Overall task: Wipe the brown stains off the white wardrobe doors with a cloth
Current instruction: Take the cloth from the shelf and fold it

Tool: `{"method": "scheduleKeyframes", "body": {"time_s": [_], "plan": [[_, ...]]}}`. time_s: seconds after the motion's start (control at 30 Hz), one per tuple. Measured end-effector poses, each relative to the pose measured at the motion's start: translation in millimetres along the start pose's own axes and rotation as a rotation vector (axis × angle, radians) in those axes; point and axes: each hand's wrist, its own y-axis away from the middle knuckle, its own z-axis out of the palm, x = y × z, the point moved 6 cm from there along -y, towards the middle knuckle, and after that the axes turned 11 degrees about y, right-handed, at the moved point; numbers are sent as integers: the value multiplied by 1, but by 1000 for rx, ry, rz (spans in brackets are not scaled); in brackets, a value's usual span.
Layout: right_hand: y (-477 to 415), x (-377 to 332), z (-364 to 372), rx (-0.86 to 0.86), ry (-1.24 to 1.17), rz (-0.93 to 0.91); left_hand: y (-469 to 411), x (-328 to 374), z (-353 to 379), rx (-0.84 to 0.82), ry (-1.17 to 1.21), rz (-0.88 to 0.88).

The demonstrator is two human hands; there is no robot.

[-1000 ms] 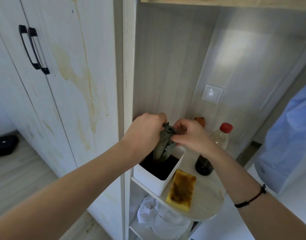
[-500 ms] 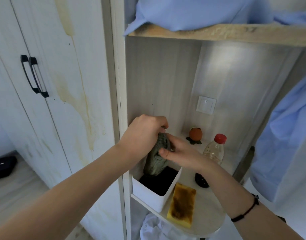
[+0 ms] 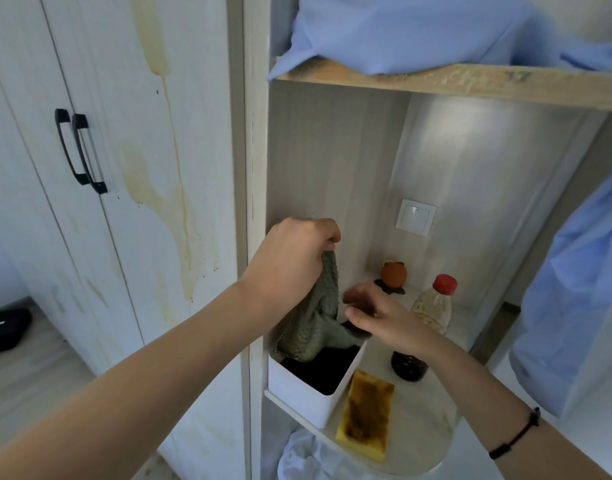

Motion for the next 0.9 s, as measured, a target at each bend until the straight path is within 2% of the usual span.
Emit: {"method": "scheduleKeyframes", "body": {"time_s": [0.13, 0.33, 0.4, 0.5, 0.7, 0.8, 0.9], "plan": [[4, -22, 31, -179, -143, -137, -4, 3, 1, 4, 100, -54], [-10, -36, 63, -113, 7, -91, -15, 30, -12, 117, 145, 16], [-12, -32, 65, -119, -10, -32, -19, 40, -24, 177, 173, 44], [-15, -21, 66, -73, -308, 155, -20, 44, -32, 167, 167, 54], [-15, -22, 60, 56, -1106, 428, 46, -1, 13, -237, -36, -186], [-14, -28, 64, 6, -1190, 395, 71, -14, 43, -354, -40, -253], [-15, -37, 62, 59, -1250, 418, 80, -22, 61, -326, -12, -311]]}}
